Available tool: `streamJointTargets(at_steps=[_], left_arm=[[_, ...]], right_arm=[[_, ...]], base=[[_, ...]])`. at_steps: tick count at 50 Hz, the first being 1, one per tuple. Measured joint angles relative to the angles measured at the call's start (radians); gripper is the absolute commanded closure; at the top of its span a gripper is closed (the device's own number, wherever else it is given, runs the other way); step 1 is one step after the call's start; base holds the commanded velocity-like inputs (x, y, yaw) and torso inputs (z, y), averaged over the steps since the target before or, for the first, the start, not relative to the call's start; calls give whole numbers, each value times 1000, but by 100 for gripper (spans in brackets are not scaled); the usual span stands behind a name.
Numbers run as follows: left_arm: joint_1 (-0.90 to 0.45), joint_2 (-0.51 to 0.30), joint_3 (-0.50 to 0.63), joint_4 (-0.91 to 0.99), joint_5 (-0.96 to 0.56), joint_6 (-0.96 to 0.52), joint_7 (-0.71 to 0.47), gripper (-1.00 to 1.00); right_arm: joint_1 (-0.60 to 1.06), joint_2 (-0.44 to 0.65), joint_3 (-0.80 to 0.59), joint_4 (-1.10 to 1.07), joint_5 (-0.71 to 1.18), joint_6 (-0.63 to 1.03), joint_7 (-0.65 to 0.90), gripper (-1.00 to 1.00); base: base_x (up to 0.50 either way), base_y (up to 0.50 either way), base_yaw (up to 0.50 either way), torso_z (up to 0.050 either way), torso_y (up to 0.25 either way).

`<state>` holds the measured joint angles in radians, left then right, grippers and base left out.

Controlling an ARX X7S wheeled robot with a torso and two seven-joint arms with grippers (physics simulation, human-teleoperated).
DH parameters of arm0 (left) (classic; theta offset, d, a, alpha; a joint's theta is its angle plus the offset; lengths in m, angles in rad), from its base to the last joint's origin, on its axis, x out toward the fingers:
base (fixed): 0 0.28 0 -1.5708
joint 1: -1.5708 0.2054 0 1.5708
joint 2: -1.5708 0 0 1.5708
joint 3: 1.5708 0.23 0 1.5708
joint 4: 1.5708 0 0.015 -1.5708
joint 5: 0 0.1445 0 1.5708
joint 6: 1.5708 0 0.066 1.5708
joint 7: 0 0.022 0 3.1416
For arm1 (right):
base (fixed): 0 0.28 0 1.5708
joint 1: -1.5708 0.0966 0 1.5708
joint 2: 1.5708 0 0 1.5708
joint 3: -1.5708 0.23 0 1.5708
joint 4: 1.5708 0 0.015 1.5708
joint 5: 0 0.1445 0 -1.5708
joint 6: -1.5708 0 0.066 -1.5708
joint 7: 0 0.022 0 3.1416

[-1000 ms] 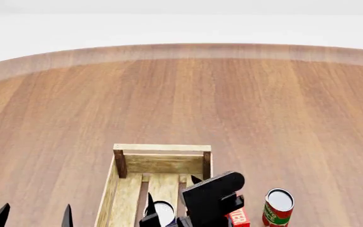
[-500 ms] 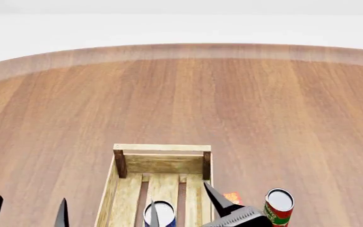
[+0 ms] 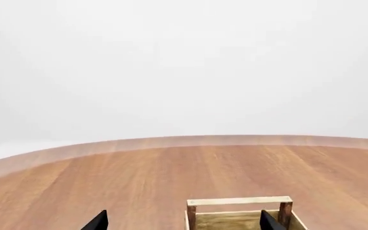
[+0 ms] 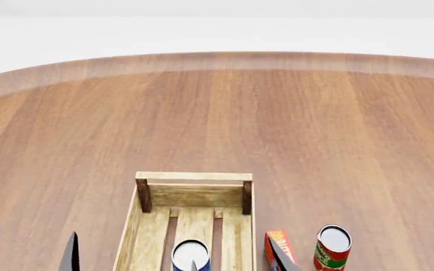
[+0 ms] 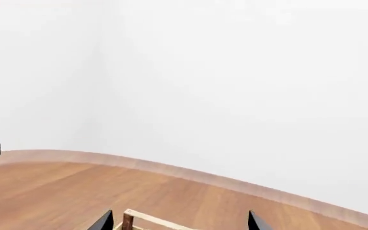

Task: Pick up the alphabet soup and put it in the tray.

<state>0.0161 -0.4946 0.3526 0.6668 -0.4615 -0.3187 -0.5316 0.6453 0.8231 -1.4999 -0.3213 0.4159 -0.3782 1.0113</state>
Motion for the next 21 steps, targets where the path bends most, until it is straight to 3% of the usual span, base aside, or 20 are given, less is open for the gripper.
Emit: streamJointTargets(at_steps=[21], left_arm=[[5, -29, -13, 102, -32, -27, -21, -100]], right_arm=[[-50, 60, -11, -188, -150, 138, 150, -100]], base=[[0, 0, 0, 0, 0]])
